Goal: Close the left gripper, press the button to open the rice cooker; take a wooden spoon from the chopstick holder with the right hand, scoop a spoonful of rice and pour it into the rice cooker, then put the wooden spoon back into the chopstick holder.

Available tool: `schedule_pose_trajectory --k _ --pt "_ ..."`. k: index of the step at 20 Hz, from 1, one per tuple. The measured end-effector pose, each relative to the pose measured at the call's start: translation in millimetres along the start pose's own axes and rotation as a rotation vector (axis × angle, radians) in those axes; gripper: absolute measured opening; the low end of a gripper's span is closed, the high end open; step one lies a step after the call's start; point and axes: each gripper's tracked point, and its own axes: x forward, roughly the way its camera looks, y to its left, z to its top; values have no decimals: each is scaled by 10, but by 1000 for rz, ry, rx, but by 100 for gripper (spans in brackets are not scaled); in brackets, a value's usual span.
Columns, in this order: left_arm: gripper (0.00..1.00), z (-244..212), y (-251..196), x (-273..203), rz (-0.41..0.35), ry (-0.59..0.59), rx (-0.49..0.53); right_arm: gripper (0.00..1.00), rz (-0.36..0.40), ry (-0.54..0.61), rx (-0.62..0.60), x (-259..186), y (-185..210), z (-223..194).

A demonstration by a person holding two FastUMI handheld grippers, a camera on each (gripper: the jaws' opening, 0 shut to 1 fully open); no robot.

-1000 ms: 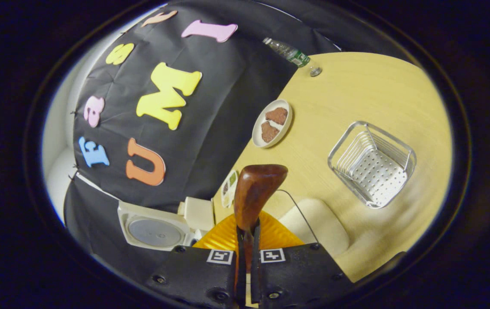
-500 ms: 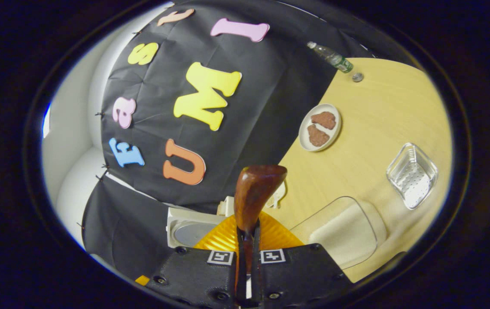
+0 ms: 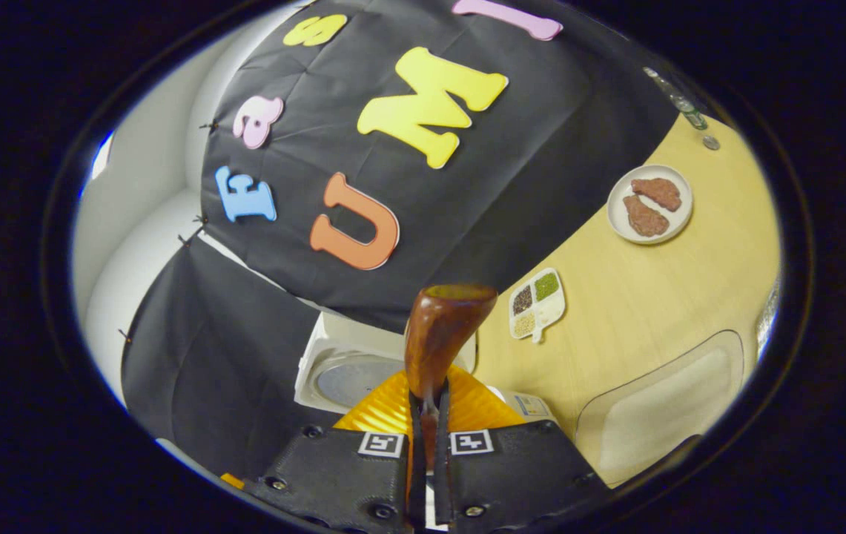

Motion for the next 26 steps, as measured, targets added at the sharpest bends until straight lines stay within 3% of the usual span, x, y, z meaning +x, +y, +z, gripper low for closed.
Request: schedule_pose_trajectory --k 12,21,26 --pt "94 -81 220 -18 27 -1 36 10 -49 -24 -553 272 478 -253" --pt "94 -86 314 -59 27 -12 32 10 -4 -62 -955 226 920 -479" --pt "94 -131 365 -109 35 -4 31 10 14 -78 -1122 240 1084 -613"
